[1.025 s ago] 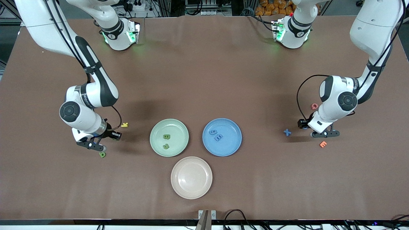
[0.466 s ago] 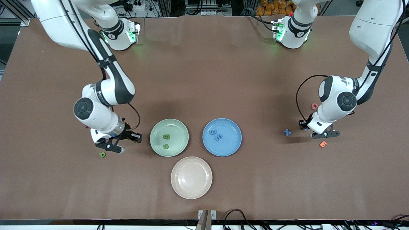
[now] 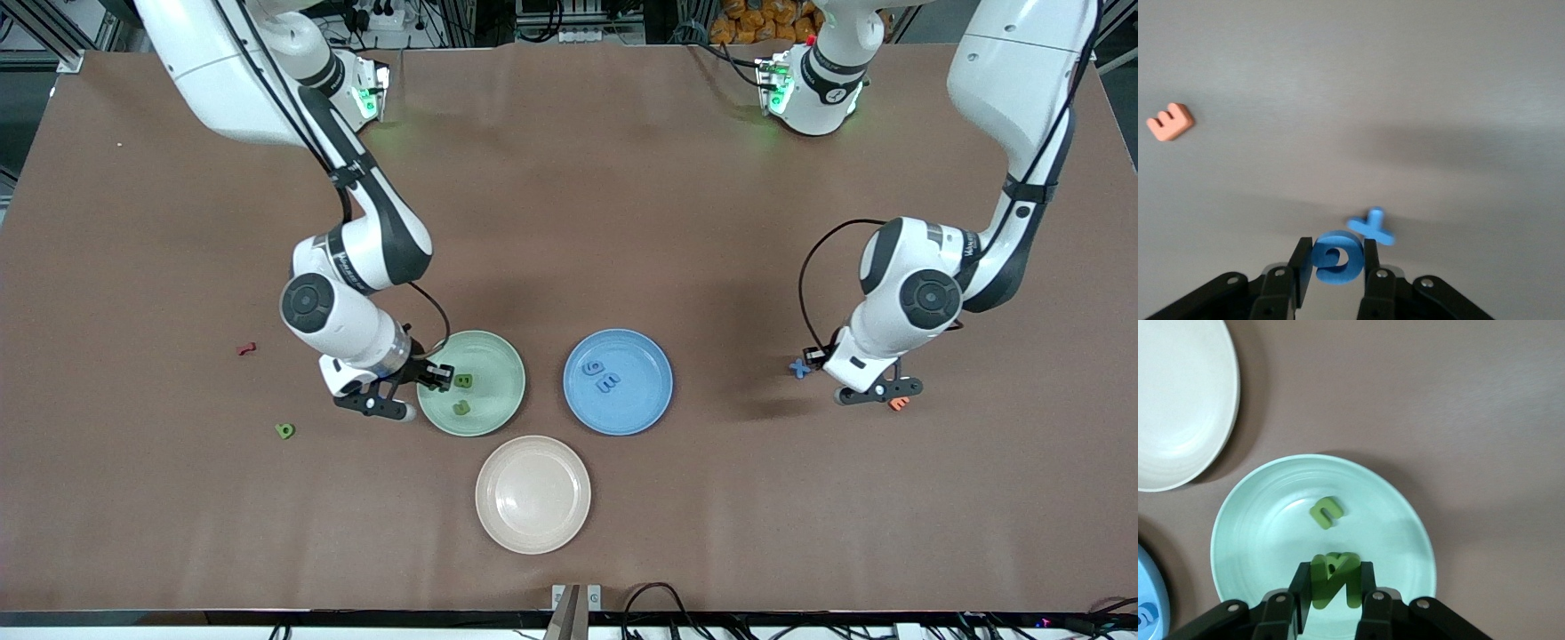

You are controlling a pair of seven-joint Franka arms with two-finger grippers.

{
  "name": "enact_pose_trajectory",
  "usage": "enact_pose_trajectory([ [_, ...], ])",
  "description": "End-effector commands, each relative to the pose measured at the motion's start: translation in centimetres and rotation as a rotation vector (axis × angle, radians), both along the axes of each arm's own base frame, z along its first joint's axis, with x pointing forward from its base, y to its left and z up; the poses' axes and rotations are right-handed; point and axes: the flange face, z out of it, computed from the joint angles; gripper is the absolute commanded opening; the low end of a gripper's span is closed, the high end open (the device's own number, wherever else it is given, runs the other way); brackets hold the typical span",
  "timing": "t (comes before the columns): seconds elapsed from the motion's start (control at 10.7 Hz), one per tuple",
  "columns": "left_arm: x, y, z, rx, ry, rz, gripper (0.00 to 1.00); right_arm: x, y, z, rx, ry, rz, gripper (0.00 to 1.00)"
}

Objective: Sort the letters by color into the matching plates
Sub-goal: 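Carry the c to the blue plate while the right gripper reaches green p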

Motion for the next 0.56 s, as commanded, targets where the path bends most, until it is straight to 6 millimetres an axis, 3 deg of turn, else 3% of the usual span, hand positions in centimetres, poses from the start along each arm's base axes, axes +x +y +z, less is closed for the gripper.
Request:
enact_pose_trajectory([
  [0.0,0.4,-2.6,0.4,0.01,-0.007,0.045,0.0,1.0,1.5,-1.2,0.014,0.013,-0.017,0.29],
  [0.09,0.5,-4.0,0.6,0.006,-0.015,0.054,0.0,1.0,1.5,-1.2,0.014,0.013,-0.019,0.7],
  [0.19,0.5,-5.2,0.6,0.005,-0.018,0.071,0.0,1.0,1.4,-1.2,0.01,0.014,-0.031,1.0],
  [0.47,0.1,-9.5,0.8,-0.03,-0.02,0.109,0.0,1.2,0.6,-1.2,-0.011,0.011,-0.021,1.0],
])
